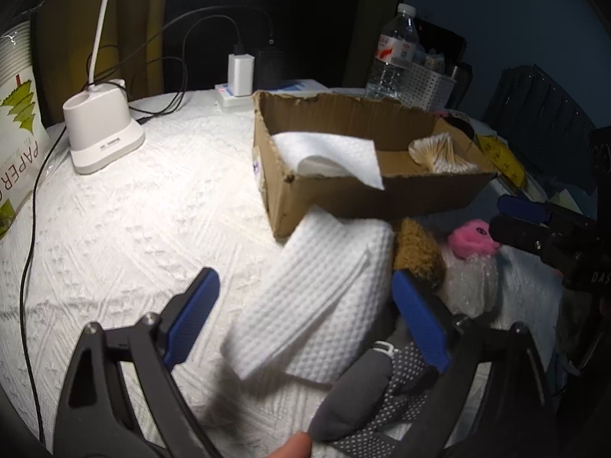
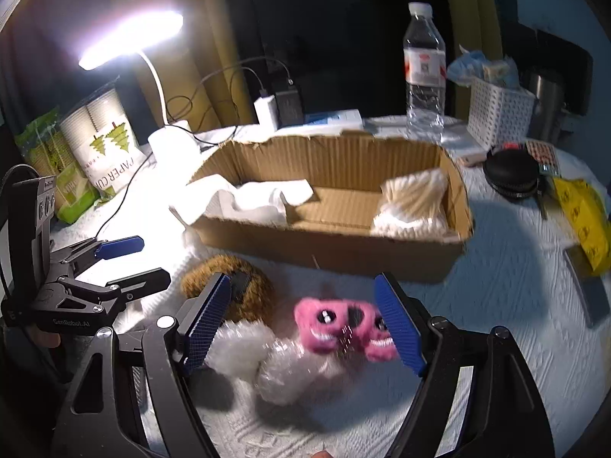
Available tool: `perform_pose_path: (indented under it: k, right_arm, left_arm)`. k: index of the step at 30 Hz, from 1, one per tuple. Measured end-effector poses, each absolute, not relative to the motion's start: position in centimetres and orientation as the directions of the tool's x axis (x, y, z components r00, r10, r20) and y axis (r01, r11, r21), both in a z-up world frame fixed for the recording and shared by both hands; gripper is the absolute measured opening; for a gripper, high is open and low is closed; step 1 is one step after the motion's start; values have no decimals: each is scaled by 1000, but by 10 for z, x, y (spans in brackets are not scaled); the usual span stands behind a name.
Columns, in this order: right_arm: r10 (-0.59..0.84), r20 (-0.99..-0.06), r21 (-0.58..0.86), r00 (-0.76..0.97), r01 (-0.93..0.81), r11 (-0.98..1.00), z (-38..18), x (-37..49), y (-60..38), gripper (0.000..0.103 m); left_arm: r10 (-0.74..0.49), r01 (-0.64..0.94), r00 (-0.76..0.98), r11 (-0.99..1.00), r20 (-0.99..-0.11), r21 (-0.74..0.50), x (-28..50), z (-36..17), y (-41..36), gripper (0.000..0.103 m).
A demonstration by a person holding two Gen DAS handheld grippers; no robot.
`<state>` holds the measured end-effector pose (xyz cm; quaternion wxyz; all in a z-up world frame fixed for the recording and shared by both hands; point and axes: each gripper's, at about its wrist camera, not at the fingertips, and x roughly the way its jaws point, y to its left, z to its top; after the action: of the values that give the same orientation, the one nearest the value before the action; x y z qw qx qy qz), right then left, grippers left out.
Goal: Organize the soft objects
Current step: 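Grasp the folded white towel with the left tool while the right tool grasps the pink plush, then carry the white towel and pink plush over the box with both tools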
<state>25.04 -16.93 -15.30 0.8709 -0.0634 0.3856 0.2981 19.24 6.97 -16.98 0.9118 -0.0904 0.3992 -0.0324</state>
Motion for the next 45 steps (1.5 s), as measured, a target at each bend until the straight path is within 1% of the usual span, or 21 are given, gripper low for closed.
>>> perform_pose_path:
  k: [5, 9, 10, 11, 12, 13, 14, 15, 17, 18, 20, 21, 23, 30, 45]
  right_arm:
    - [438, -734, 123, 519, -532, 838, -170, 256, -179, 80]
    - [425, -748, 136, 509, -509, 850, -178, 263, -184, 80]
    - [419, -755, 139, 504, -502, 854, -182, 266, -185, 80]
    - [414, -761, 143, 499, -494, 858, -185, 267, -186, 80]
    - [413, -765, 150, 494, -487, 860, -188, 269, -187, 80]
    - [415, -768, 158, 488, -483, 861, -190, 270, -188, 80]
    - [418, -770, 169, 481, -478, 862, -192, 272, -189, 80]
    - [424, -771, 181, 475, -475, 861, -194, 273, -190, 80]
    - [442, -769, 205, 463, -475, 855, -196, 274, -191, 80]
    - [448, -766, 213, 461, -475, 854, -197, 274, -192, 79]
    - [456, -762, 218, 460, -480, 850, -196, 274, -191, 73]
    - [458, -759, 218, 463, -483, 848, -195, 273, -192, 71]
    - [469, -749, 219, 469, -493, 842, -192, 270, -194, 70]
    - [496, -702, 220, 511, -506, 834, -172, 263, -201, 69]
    - [545, -603, 208, 583, -545, 812, -126, 260, -221, 69]
  left_arm:
    - [-119, -21, 645, 985, -755, -173, 195, -181, 66, 93]
    - [-131, -22, 634, 982, -762, -187, 196, -187, 67, 91]
    - [-138, -15, 633, 982, -762, -190, 195, -187, 66, 83]
    - [-146, -6, 629, 981, -763, -193, 196, -187, 65, 73]
    - [-150, 0, 626, 981, -765, -193, 196, -188, 64, 67]
    - [-151, 4, 623, 982, -767, -190, 195, -189, 62, 55]
    - [-149, 7, 622, 983, -769, -184, 195, -190, 61, 49]
    - [-149, 11, 625, 983, -766, -183, 194, -189, 60, 47]
    - [-164, 22, 631, 981, -758, -193, 191, -187, 59, 36]
    - [-162, 24, 638, 981, -753, -191, 190, -185, 58, 34]
    - [-161, 28, 651, 982, -742, -188, 187, -180, 58, 28]
    - [-159, 28, 658, 982, -736, -187, 185, -178, 59, 28]
    - [-155, 30, 671, 983, -725, -183, 183, -172, 60, 23]
    - [-157, 40, 722, 982, -674, -186, 174, -146, 61, 22]
    - [-138, 53, 781, 986, -609, -155, 185, -100, 42, 22]
